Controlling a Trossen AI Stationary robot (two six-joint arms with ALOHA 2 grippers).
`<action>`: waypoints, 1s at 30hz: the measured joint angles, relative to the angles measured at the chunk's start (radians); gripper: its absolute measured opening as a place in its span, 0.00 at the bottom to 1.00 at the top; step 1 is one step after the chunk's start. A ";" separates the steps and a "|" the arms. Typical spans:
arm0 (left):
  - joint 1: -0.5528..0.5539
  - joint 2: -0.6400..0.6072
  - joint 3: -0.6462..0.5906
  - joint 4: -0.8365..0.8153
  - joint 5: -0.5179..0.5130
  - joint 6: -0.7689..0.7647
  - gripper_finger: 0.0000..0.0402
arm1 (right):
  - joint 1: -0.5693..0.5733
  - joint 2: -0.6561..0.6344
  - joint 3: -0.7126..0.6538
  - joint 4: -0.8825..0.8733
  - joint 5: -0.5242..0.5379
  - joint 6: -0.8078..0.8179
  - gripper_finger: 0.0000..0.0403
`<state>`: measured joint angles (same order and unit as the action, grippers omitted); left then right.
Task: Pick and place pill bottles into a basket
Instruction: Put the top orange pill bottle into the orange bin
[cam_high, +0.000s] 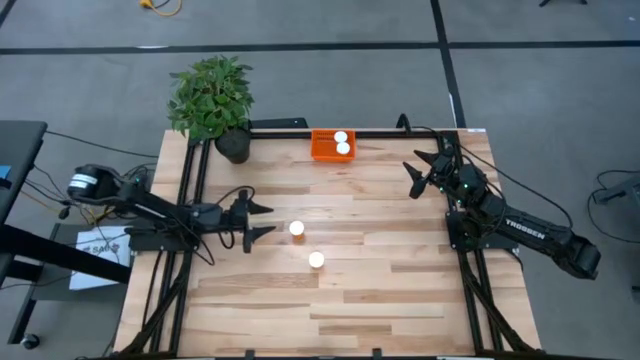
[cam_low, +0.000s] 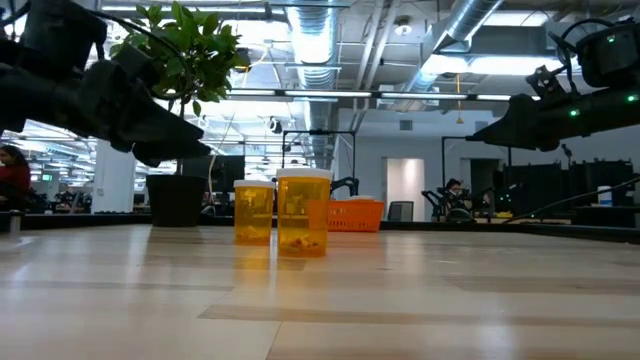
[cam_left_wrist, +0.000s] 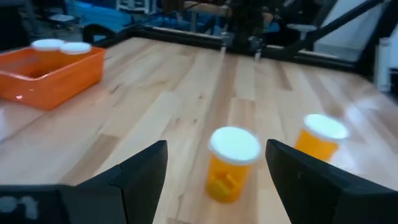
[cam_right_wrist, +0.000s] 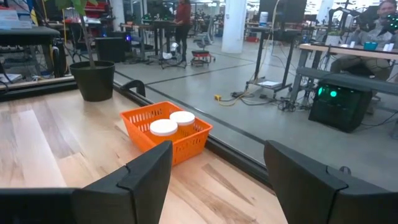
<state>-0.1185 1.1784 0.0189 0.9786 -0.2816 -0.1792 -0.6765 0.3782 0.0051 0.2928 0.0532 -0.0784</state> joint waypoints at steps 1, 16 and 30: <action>-0.001 0.033 0.000 0.021 -0.015 0.000 0.65 | 0.000 0.000 0.000 0.000 0.000 0.000 0.62; -0.001 0.447 0.090 0.198 -0.009 -0.017 0.65 | 0.000 0.000 -0.001 0.000 -0.001 0.000 0.62; -0.001 0.537 0.187 0.194 0.055 0.070 0.65 | 0.000 0.000 -0.001 0.000 0.000 0.000 0.62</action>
<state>-0.1192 1.7153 0.2054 1.1731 -0.2270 -0.1088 -0.6765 0.3782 0.0044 0.2924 0.0528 -0.0780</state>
